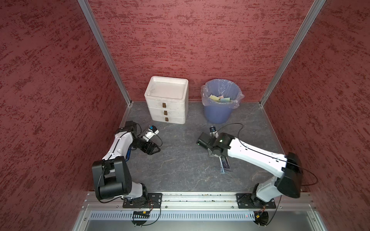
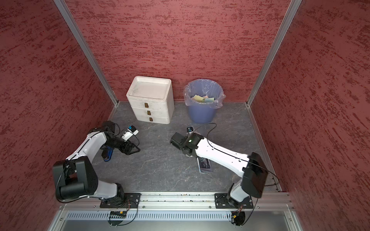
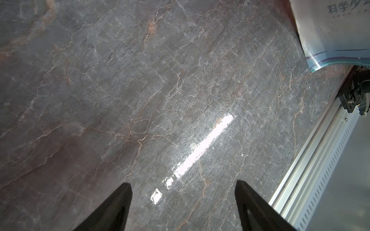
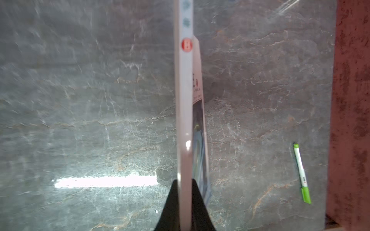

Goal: Peel off the used sticky note
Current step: Place the book at the center of the board.

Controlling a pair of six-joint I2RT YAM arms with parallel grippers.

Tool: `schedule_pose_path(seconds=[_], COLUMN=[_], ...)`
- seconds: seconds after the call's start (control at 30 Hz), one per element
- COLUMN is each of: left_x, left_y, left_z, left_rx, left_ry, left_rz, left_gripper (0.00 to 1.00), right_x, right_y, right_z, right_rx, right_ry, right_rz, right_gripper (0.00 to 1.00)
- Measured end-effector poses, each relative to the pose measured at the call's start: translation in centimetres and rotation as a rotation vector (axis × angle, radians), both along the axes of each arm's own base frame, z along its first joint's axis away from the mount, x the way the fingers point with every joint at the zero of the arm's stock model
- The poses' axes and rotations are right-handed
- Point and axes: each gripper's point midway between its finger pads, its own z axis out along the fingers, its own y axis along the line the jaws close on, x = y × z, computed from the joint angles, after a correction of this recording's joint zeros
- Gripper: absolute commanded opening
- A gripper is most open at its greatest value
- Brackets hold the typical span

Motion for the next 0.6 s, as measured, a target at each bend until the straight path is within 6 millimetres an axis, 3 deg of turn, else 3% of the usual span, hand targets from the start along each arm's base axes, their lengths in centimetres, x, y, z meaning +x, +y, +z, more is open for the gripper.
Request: schedule_pose_path(seconds=[0.13, 0.23, 0.37, 0.5, 0.53, 0.6], left_x=[0.0, 0.0, -0.1, -0.1, -0.1, -0.1], left_y=[0.5, 0.6, 0.8, 0.9, 0.9, 0.9], left_z=[0.0, 0.0, 0.0, 0.0, 0.0, 0.0], left_rx=[0.000, 0.000, 0.002, 0.003, 0.003, 0.003], left_ry=[-0.003, -0.002, -0.004, -0.007, -0.007, -0.007], left_rz=[0.011, 0.013, 0.012, 0.011, 0.011, 0.011], left_gripper=[0.85, 0.85, 0.85, 0.85, 0.85, 0.85], right_x=[0.3, 0.6, 1.0, 1.7, 1.9, 2.2], right_y=[4.4, 7.9, 11.8, 15.0, 15.7, 16.7], right_z=[-3.8, -5.8, -6.9, -6.9, -6.8, -6.5], right_rx=[-0.045, 0.035, 0.197, 0.341, 0.373, 0.425], right_ry=[0.034, 0.041, 0.035, 0.021, 0.017, 0.010], right_rz=[0.054, 0.062, 0.051, 0.034, 0.032, 0.030], right_gripper=[0.00, 0.01, 0.34, 0.91, 0.97, 0.99])
